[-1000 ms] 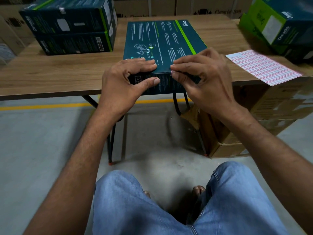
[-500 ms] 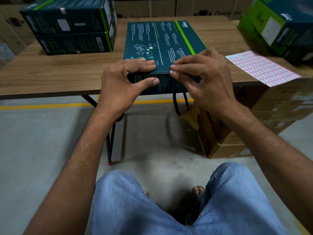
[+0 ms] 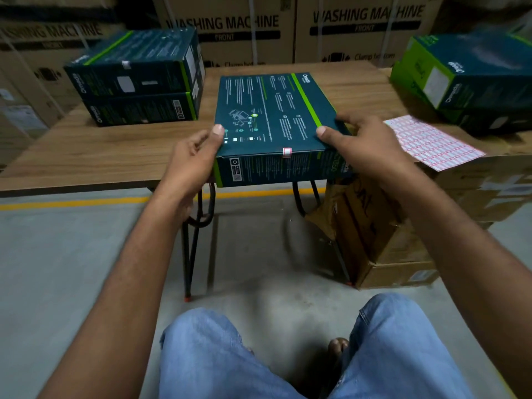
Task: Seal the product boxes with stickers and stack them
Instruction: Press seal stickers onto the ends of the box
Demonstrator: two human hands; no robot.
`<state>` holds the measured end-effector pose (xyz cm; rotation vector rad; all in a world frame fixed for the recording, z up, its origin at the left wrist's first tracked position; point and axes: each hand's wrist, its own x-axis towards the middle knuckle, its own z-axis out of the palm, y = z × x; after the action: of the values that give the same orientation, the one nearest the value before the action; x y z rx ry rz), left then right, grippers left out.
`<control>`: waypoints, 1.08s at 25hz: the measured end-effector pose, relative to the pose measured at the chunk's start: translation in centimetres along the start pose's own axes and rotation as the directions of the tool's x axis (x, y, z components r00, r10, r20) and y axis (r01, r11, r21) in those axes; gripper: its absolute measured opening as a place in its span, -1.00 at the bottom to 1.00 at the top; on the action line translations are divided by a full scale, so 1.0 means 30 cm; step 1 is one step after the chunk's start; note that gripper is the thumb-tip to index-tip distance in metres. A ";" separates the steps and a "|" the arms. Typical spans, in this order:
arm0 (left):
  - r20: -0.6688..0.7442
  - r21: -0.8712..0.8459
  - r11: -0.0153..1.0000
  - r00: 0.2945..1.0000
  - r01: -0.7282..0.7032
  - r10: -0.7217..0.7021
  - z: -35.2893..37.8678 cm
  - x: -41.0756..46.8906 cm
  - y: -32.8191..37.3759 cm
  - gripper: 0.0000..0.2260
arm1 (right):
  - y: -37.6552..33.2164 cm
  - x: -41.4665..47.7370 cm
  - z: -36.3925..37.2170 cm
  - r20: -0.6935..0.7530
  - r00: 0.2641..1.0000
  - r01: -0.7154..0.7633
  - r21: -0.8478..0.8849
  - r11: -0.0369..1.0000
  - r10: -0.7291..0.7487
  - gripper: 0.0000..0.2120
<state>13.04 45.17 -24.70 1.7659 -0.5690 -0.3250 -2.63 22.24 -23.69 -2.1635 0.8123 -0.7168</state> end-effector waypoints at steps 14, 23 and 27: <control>-0.049 -0.408 0.909 0.996 -0.087 0.073 0.049 -0.049 0.137 -0.85 | -0.246 -0.013 -0.183 -0.208 0.974 0.183 0.481 0.858 -0.091 -0.60; -0.156 -0.344 0.932 0.986 -0.115 0.064 0.039 -0.071 0.244 -0.76 | -0.215 -0.044 -0.151 -0.149 0.989 0.092 0.525 0.846 -0.015 -0.87; -0.176 -0.331 0.935 0.982 -0.131 0.075 0.040 -0.079 0.258 -0.72 | -0.202 -0.074 -0.167 -0.027 0.993 0.109 0.570 0.814 -0.114 -0.77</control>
<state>8.85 44.01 -17.77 1.4061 -0.4566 -0.1917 -5.50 25.13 -16.60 -1.6668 0.3885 -0.8793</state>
